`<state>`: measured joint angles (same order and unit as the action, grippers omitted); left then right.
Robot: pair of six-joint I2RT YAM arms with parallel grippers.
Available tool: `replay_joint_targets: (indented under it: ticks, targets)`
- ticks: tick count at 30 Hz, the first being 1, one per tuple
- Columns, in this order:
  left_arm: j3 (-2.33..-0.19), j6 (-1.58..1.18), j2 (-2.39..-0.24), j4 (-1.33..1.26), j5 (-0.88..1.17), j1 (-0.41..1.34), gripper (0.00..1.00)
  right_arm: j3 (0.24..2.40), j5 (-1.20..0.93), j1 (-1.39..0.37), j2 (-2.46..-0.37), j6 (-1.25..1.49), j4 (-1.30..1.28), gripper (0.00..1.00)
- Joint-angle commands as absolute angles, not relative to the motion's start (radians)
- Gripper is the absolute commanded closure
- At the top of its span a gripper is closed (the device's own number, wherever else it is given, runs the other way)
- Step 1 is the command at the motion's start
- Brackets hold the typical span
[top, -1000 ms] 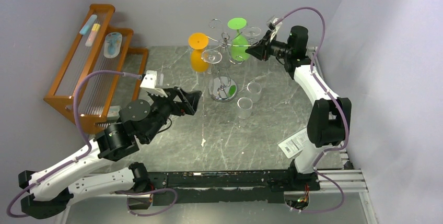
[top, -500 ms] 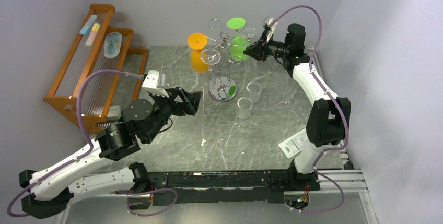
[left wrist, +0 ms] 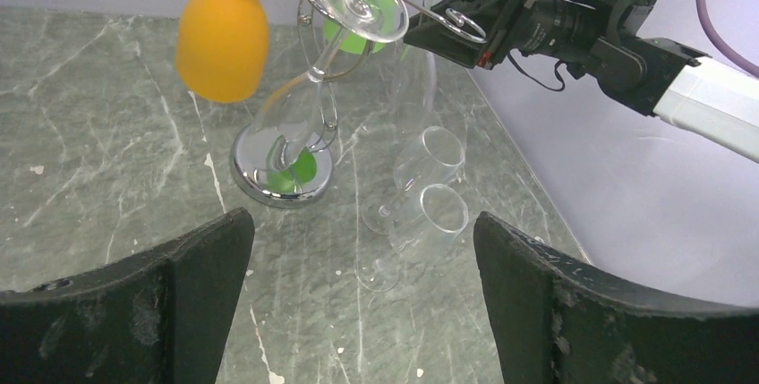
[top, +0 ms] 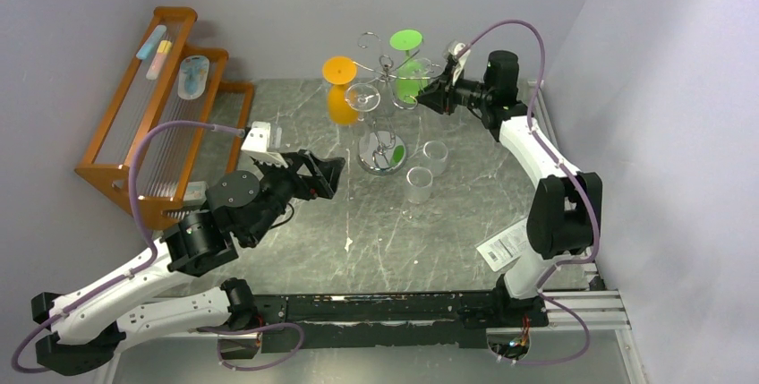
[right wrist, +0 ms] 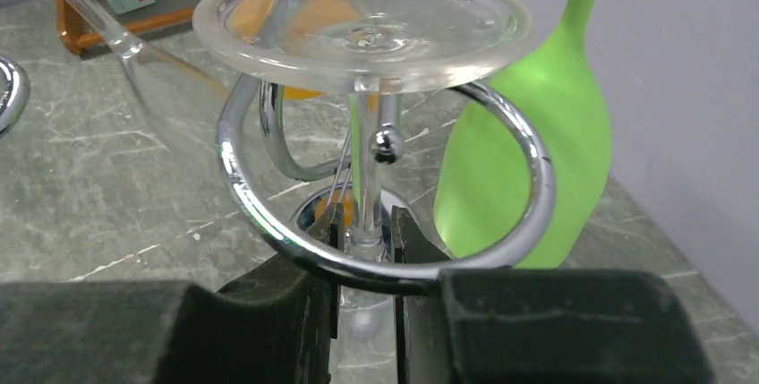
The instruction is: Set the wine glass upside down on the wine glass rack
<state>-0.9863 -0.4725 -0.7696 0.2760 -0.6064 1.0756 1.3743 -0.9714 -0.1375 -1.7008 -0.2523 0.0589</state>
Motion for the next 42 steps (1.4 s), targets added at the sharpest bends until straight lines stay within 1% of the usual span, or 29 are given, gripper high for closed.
replay_joint_targets:
  ticks: [1, 16, 23, 28, 39, 42]
  targets:
    - [-0.986, -0.476, -0.766, 0.282, -0.620, 1.080, 0.04, 1.315, -0.956, -0.144, -1.633, -0.255, 0.155, 0.99]
    - [-0.976, -0.494, -0.744, 0.302, -0.623, 1.081, 0.04, 1.162, -0.883, -0.130, -1.506, -0.135, 0.374, 0.98]
    - [-0.973, -0.502, -0.736, 0.308, -0.620, 1.080, 0.03, 1.093, -0.723, -0.120, -1.485, -0.072, 0.486, 0.95]
    - [-0.973, -0.503, -0.733, 0.314, -0.622, 1.080, 0.04, 1.083, -0.684, -0.120, -1.501, -0.054, 0.507, 0.94]
    - [-0.976, -0.502, -0.742, 0.310, -0.620, 1.080, 0.03, 1.119, -0.680, -0.120, -1.572, -0.100, 0.400, 0.85]
    - [-0.976, -0.500, -0.745, 0.308, -0.618, 1.080, 0.04, 1.117, -0.675, -0.120, -1.575, -0.101, 0.393, 0.79]
